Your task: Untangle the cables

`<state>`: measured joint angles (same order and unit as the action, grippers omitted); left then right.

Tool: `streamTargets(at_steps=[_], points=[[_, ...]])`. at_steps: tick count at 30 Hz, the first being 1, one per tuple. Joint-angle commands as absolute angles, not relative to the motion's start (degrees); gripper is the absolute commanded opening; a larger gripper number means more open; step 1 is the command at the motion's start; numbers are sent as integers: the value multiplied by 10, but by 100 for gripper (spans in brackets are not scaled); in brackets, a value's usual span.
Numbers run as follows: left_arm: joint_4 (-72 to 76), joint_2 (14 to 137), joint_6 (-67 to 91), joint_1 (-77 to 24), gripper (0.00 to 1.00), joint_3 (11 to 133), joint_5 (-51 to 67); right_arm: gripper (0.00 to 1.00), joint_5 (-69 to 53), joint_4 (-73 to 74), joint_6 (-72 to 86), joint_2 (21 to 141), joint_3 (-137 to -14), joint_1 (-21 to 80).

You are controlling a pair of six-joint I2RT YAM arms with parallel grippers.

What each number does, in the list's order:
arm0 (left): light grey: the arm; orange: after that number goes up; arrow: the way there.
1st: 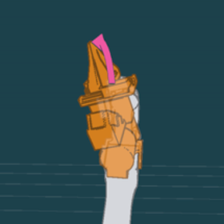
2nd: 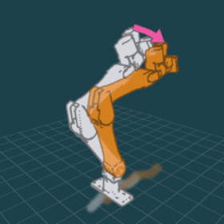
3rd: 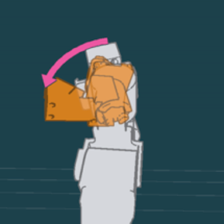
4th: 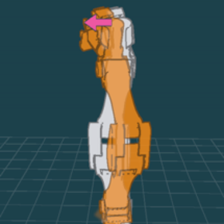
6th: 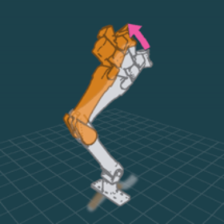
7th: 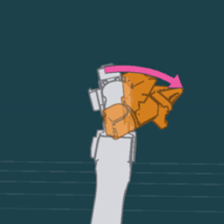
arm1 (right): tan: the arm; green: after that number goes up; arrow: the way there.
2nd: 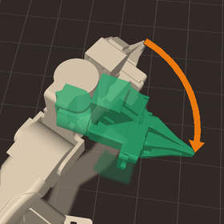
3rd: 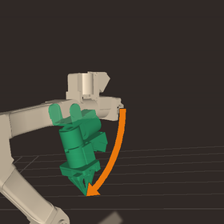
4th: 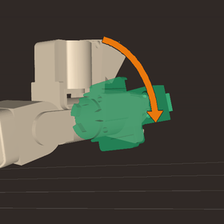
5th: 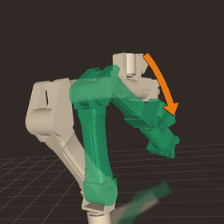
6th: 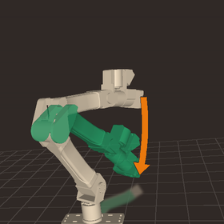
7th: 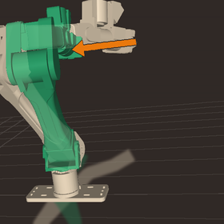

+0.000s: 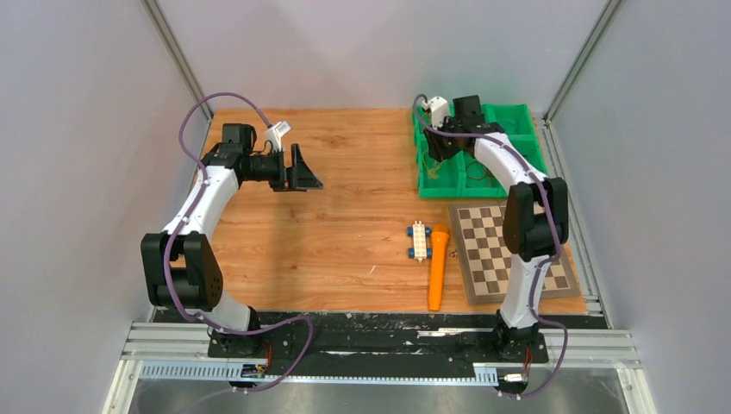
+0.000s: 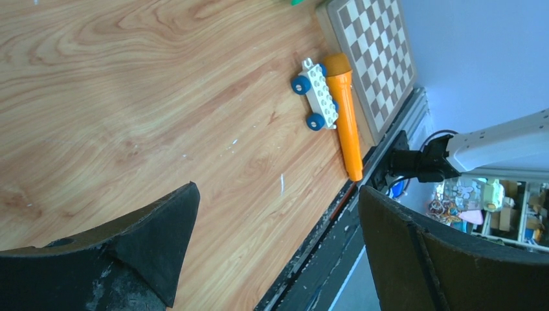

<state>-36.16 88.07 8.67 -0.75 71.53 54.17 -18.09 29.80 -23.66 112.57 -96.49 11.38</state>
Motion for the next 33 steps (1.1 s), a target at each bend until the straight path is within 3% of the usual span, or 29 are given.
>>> streamTargets(at_steps=[1, 3, 6, 10, 18, 22, 33], points=[[-393, 852, 49, -8, 100, 740, 505, 47, -127, 314, -270, 1147, -1018, 112], [-408, 843, 35, -8, 100, 741, 493, 65, -141, 340, -272, 1125, -1037, 111], [-467, 848, 6, -7, 100, 784, 466, 82, -166, 360, -278, 1073, -1040, 109], [-534, 867, -33, 3, 100, 851, 413, 98, -185, 377, -271, 993, -998, 100], [-546, 839, -47, 25, 100, 879, 223, 100, -281, 391, -193, 852, -833, -15], [-522, 809, -39, 24, 100, 826, 208, 100, -346, 388, -157, 807, -751, -83], [-496, 765, -42, 21, 100, 740, 208, 100, -341, 297, -63, 725, -600, -54]])
